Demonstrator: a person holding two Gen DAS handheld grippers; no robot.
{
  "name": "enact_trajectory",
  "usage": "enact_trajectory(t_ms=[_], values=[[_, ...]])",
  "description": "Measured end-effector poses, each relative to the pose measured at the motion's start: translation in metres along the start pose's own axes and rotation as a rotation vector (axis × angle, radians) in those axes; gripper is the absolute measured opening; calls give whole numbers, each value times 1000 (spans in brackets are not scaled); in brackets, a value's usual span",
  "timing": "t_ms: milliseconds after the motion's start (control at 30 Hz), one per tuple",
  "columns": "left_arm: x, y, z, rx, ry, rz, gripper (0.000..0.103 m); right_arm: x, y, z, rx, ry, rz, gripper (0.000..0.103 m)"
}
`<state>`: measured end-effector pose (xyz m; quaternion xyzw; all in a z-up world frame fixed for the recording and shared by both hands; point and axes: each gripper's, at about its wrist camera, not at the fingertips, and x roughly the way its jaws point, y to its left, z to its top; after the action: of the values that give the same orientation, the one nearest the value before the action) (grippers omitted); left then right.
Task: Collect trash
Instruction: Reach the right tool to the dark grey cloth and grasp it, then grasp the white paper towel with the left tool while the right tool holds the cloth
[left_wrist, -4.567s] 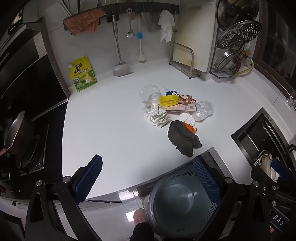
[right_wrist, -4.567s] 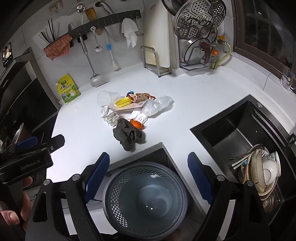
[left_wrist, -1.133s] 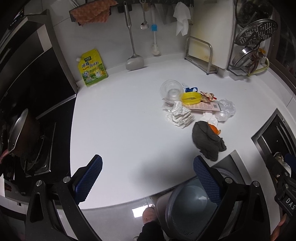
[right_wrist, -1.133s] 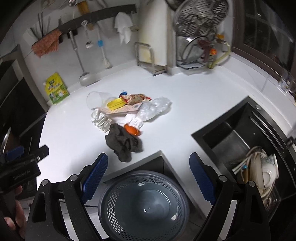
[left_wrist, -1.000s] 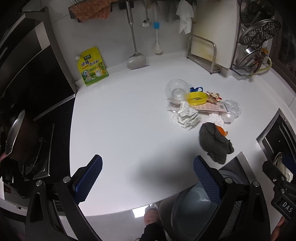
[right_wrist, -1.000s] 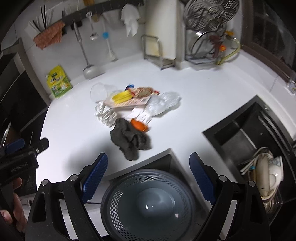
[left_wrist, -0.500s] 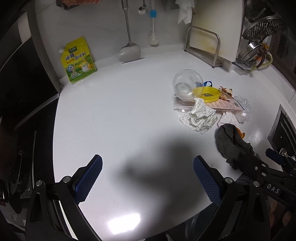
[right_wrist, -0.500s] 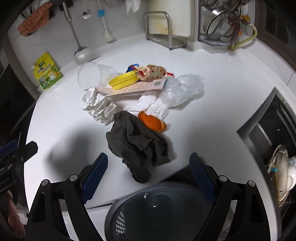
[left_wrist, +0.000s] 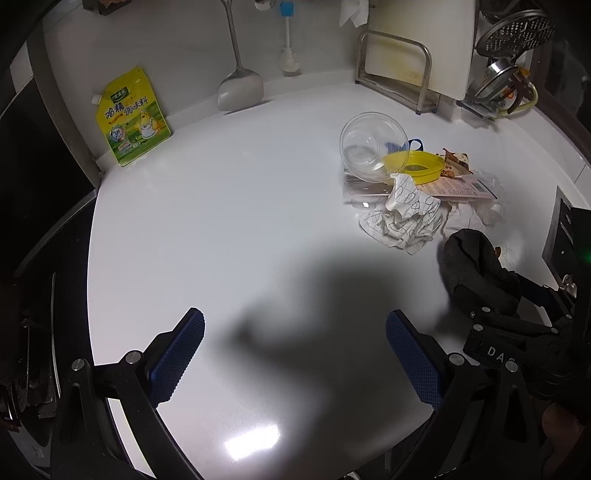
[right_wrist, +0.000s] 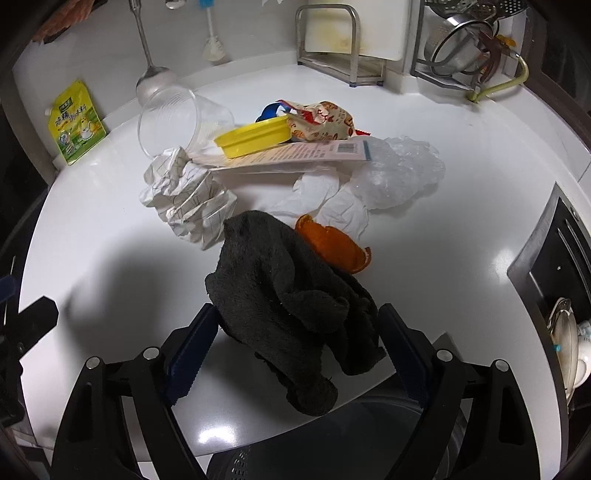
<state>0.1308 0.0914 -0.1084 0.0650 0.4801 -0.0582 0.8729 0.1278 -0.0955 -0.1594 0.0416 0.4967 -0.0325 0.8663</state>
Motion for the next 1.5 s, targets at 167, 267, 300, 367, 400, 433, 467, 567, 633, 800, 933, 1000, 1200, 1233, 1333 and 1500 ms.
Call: enact_trajectory(t_ms=[167, 267, 300, 367, 400, 433, 467, 567, 633, 800, 933, 1000, 1200, 1233, 1333, 1500], values=[[2, 0, 2, -4, -4, -11, 97, -1, 3, -1, -32, -8, 8, 58], [2, -2, 4, -9, -9, -19, 97, -4, 7, -3, -54, -12, 18, 48], [2, -3, 5, -8, -10, -21, 97, -6, 7, -3, -55, -14, 32, 46], [2, -5, 7, -7, -14, -22, 97, -11, 7, -5, -52, -21, 54, 38], [2, -7, 9, -8, -16, -25, 97, -13, 7, -5, -50, -27, 63, 37], [3, -8, 10, -10, -18, -27, 97, -18, 5, -5, -48, -36, 77, 36], [3, -9, 11, -12, -21, -29, 97, -21, 5, -4, -46, -41, 86, 35], [3, -11, 14, -20, -33, -32, 97, -28, -2, -4, -23, -46, 127, 34], [4, -14, 17, -25, -41, -36, 97, -35, -10, -3, 8, -58, 147, 33], [8, -25, 27, -40, -64, -62, 97, -58, -31, 3, 56, -112, 143, 32], [16, -42, 36, -49, -84, -101, 97, -72, -55, 6, 102, -136, 118, 32], [22, -51, 40, -48, -94, -110, 97, -75, -65, 5, 121, -142, 108, 32], [45, -75, 52, -64, -111, -111, 97, -77, -90, -6, 174, -142, 96, 32], [49, -78, 54, -66, -115, -110, 97, -76, -94, -9, 183, -139, 95, 32], [62, -84, 57, -72, -110, -107, 97, -75, -101, -16, 200, -131, 94, 32], [73, -89, 58, -80, -118, -94, 95, -70, -111, -27, 229, -116, 101, 32]])
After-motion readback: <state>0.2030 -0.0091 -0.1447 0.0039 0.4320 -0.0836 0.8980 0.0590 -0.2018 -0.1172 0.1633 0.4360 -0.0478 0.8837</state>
